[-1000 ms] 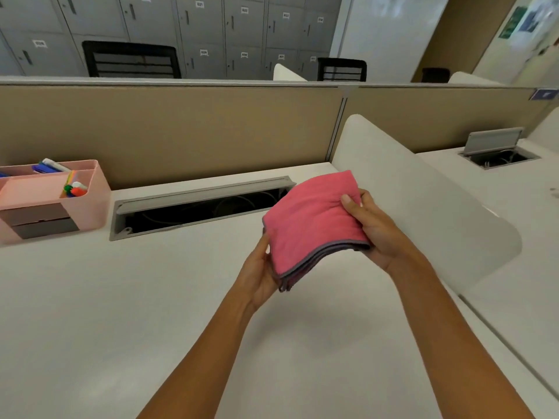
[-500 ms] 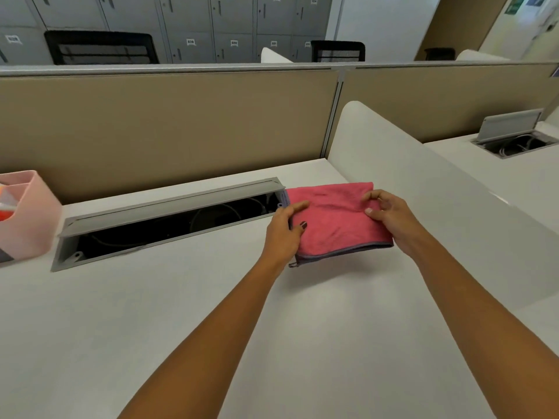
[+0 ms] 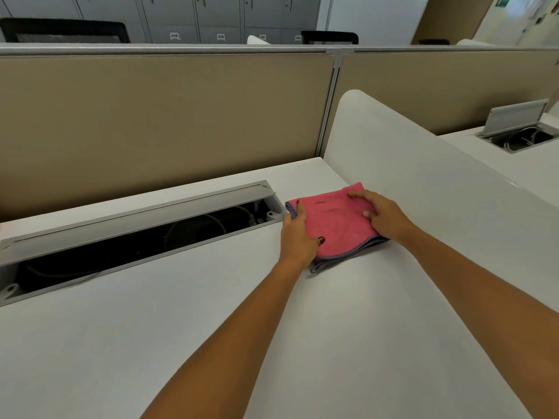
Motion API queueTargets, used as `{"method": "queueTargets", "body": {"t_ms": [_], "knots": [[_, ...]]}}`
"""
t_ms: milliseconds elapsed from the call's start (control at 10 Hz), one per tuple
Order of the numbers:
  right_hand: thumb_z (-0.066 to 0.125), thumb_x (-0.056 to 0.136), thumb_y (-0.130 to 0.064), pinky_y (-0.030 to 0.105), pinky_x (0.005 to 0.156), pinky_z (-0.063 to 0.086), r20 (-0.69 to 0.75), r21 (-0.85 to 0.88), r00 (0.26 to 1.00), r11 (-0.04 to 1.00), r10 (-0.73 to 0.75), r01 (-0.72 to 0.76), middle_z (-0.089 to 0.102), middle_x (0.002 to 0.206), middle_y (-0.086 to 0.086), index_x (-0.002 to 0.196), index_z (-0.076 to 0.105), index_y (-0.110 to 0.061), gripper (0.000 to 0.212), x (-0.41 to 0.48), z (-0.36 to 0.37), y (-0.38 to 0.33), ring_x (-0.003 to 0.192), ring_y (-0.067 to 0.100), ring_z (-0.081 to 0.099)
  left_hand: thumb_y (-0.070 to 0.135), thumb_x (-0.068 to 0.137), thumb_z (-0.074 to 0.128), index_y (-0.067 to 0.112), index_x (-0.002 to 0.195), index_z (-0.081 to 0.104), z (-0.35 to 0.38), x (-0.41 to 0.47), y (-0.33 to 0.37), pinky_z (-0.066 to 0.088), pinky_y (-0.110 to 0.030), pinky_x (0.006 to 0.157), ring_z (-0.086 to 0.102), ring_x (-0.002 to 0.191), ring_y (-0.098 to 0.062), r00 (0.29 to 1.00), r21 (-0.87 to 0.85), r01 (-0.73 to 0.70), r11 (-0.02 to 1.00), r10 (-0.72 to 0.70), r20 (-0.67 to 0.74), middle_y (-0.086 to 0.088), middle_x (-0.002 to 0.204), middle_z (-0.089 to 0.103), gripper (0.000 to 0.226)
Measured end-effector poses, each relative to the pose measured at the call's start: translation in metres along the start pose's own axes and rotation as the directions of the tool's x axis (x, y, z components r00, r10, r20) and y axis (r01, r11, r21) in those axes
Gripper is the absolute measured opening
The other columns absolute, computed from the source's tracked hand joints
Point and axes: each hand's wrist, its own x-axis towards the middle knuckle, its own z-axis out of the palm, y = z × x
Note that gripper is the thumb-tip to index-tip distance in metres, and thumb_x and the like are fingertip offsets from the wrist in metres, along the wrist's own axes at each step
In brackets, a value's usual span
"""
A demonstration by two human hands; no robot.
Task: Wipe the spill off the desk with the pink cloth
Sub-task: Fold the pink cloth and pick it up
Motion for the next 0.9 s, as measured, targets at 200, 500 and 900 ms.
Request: {"method": "queueTargets", "body": {"t_ms": [200, 500, 900], "knots": [[0.044, 0.096, -0.019, 0.039, 0.082, 0.049, -0.041, -0.325, 0.996, 0.944, -0.080, 0.063, 0.044, 0.137, 0.008, 0.141, 0.037, -0.031, 0.047, 0.006, 0.006, 0.008, 0.098, 0.023, 0.057, 0.006, 0.087, 0.062, 0.017, 0.152, -0.002, 0.011, 0.005, 0.010, 0.035, -0.024, 0.096, 0.031, 0.134, -0.026, 0.991, -0.040, 0.135, 0.990, -0.135, -0.006, -0.005, 0.155, 0.000, 0.092], [0.029, 0.102, -0.034, 0.035, 0.121, 0.005, -0.096, -0.342, 0.990, 0.938, -0.102, 0.064, 0.013, 0.159, 0.011, 0.150, 0.013, -0.005, 0.058, -0.011, 0.038, -0.009, 0.148, 0.023, 0.009, 0.041, 0.090, 0.055, 0.007, 0.150, -0.008, 0.022, -0.004, -0.002, -0.010, -0.047, 0.116, -0.018, 0.145, -0.033, 0.998, 0.485, -0.058, 0.873, 0.035, 0.055, -0.014, 0.158, -0.016, 0.094], [0.003, 0.090, -0.057, 0.034, 0.121, -0.002, -0.137, -0.353, 0.990, 0.935, -0.022, -0.029, 0.007, 0.160, 0.012, 0.150, 0.004, -0.004, 0.080, -0.033, 0.050, -0.021, 0.149, 0.022, 0.003, 0.060, 0.090, 0.038, 0.008, 0.151, 0.002, 0.000, -0.022, -0.035, -0.008, -0.041, 0.117, -0.006, 0.148, -0.026, 0.976, 0.523, -0.189, 0.831, 0.218, 0.006, -0.009, 0.160, -0.002, 0.089]]}}
